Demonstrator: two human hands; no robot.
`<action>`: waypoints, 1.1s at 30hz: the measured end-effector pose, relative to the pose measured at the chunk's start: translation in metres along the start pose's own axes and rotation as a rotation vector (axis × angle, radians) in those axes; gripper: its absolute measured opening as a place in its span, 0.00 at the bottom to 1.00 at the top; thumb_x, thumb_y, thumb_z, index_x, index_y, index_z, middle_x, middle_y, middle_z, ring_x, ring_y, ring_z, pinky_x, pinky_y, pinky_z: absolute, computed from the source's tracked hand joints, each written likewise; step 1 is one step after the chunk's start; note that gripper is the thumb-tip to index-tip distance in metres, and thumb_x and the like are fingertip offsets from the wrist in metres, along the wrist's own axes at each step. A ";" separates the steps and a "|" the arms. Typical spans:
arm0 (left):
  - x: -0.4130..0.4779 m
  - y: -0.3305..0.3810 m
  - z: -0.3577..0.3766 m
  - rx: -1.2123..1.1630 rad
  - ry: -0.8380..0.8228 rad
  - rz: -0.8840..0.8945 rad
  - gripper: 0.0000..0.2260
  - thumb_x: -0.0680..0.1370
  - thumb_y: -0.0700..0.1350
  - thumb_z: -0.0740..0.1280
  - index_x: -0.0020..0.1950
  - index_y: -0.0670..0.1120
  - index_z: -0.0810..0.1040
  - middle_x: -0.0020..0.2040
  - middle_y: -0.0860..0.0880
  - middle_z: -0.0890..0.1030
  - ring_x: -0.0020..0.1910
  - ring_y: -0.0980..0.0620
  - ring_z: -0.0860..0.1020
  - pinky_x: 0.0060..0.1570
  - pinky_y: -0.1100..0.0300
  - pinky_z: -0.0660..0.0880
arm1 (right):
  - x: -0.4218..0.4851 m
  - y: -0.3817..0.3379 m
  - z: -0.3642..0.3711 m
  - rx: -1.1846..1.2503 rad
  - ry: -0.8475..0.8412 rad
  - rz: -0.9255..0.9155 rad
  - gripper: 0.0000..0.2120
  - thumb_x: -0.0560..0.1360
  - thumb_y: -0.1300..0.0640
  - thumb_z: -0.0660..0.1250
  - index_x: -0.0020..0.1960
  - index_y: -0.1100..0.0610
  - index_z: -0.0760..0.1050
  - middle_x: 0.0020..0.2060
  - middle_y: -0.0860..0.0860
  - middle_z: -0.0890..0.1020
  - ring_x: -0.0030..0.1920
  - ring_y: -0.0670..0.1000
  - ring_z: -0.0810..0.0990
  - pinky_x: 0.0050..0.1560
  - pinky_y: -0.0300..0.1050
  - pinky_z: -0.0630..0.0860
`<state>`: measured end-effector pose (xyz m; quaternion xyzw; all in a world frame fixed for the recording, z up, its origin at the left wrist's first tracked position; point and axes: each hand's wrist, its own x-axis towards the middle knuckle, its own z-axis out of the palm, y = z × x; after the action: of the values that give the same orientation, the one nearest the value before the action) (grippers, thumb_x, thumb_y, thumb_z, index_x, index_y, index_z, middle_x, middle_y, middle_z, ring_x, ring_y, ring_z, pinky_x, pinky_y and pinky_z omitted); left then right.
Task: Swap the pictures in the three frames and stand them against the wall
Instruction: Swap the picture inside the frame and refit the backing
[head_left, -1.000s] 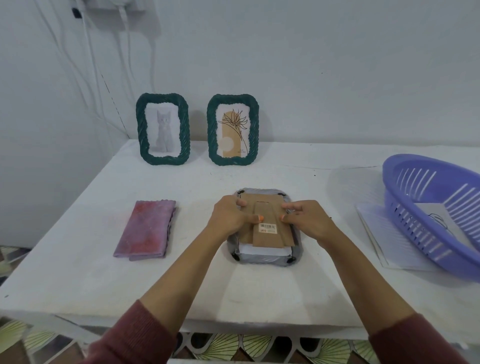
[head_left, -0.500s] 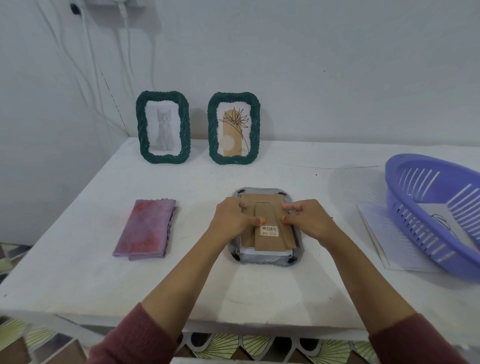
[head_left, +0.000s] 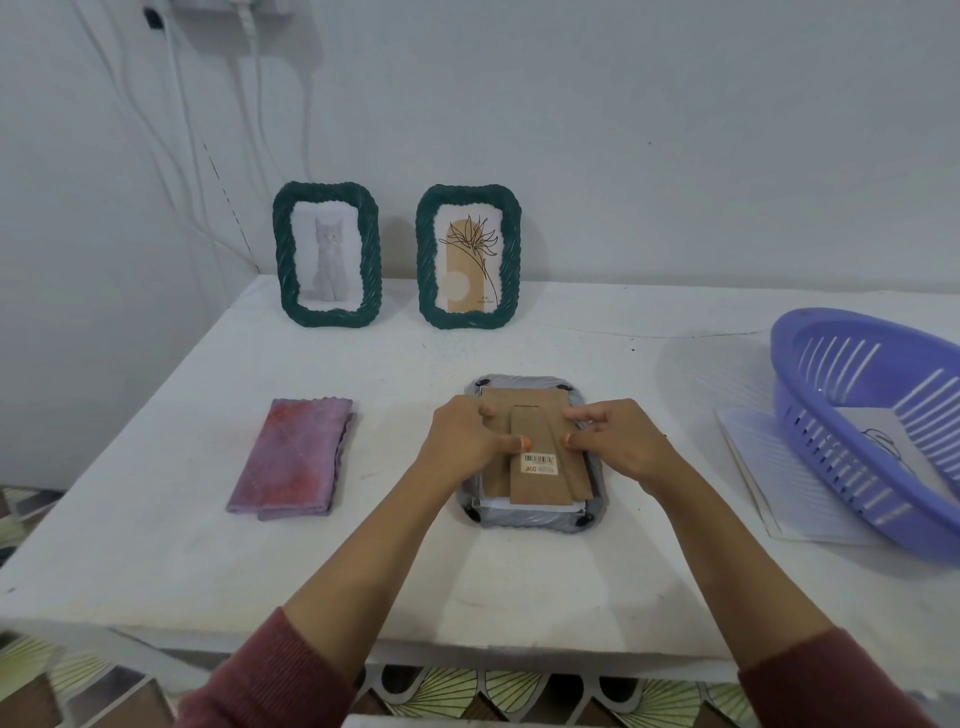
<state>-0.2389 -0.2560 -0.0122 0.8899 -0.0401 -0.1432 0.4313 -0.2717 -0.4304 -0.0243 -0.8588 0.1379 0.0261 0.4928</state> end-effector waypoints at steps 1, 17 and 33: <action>0.000 0.000 0.000 0.000 -0.002 0.000 0.29 0.68 0.48 0.75 0.65 0.41 0.71 0.66 0.44 0.73 0.64 0.46 0.72 0.60 0.56 0.70 | 0.000 0.000 0.000 0.001 0.000 0.001 0.19 0.70 0.64 0.71 0.61 0.61 0.76 0.35 0.44 0.74 0.49 0.50 0.75 0.53 0.41 0.69; -0.001 0.001 0.001 0.044 -0.025 0.008 0.18 0.67 0.47 0.76 0.53 0.45 0.75 0.48 0.51 0.72 0.48 0.54 0.73 0.47 0.63 0.69 | -0.009 -0.012 0.003 -0.157 0.053 -0.057 0.16 0.72 0.62 0.66 0.60 0.61 0.77 0.59 0.55 0.79 0.60 0.52 0.76 0.54 0.39 0.70; -0.001 0.002 0.006 0.135 -0.016 0.047 0.24 0.68 0.47 0.75 0.31 0.53 0.57 0.32 0.56 0.61 0.30 0.62 0.60 0.31 0.69 0.59 | -0.010 -0.021 0.010 -0.346 0.055 -0.037 0.15 0.71 0.62 0.66 0.56 0.66 0.78 0.55 0.62 0.81 0.49 0.57 0.80 0.51 0.47 0.76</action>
<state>-0.2413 -0.2615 -0.0136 0.9145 -0.0738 -0.1372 0.3734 -0.2749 -0.4097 -0.0105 -0.9335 0.1289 0.0167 0.3342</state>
